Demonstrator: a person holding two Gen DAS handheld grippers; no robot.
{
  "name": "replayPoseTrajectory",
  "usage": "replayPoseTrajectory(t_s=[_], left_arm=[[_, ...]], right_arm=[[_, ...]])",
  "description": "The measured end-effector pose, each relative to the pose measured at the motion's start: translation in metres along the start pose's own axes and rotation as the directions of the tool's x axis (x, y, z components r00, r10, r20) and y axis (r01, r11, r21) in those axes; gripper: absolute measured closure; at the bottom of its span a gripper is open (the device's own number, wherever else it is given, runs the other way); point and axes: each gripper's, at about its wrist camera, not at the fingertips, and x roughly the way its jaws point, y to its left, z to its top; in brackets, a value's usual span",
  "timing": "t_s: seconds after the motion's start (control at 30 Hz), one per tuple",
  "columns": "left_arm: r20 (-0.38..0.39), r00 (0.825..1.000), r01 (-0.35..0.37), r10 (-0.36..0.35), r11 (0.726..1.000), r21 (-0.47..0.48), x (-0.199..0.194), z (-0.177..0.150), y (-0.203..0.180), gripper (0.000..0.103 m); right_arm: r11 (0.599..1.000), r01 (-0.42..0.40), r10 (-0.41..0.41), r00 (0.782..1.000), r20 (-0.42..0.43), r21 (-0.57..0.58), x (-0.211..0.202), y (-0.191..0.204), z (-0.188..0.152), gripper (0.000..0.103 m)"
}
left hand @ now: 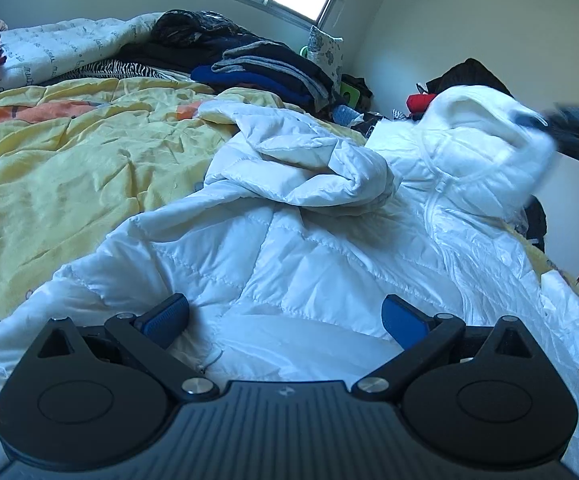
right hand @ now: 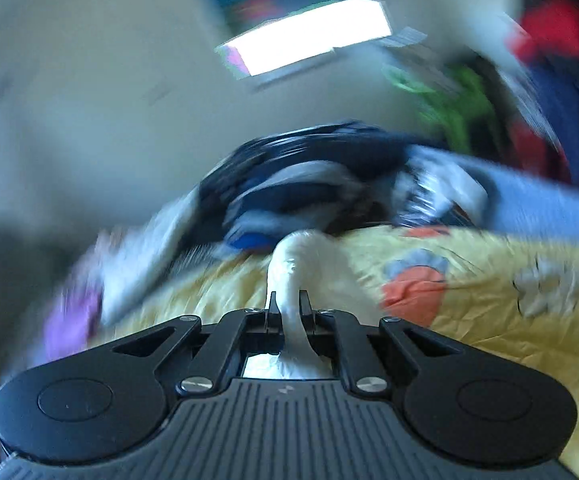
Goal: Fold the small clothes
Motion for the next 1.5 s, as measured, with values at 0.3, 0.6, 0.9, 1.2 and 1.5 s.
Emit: replayPoseTrajectory(t_s=[0.3,0.6,0.9,1.2,1.5], left_arm=[[0.010,1.000,0.017,-0.017,1.000,-0.025,-0.001,0.000,0.004,0.000],[0.010,1.000,0.018,-0.018,0.999,-0.027,-0.002,-0.001,0.004,0.000],[0.008,1.000,0.010,-0.010,1.000,-0.016,-0.001,-0.001,0.002,0.000],[0.009,1.000,0.009,-0.009,1.000,-0.014,-0.002,-0.001,0.002,0.000],[0.009,1.000,0.010,-0.010,1.000,-0.015,-0.002,-0.001,0.002,0.000]], right_arm=[[0.893,0.034,0.018,0.993,-0.113,0.448,-0.086,0.036,-0.134,0.056],[0.579,0.132,-0.104,0.991,-0.088,0.805,-0.107,0.038,-0.187,0.045],[0.479,0.165,-0.088,0.986,-0.140,0.862,-0.043,0.040,-0.200,0.078],[0.299,0.012,0.003,1.000,-0.013,0.954,-0.021,0.026,-0.212,0.061],[0.802,0.095,-0.166,0.984,0.068,0.590,-0.062,0.060,-0.105,0.088]])
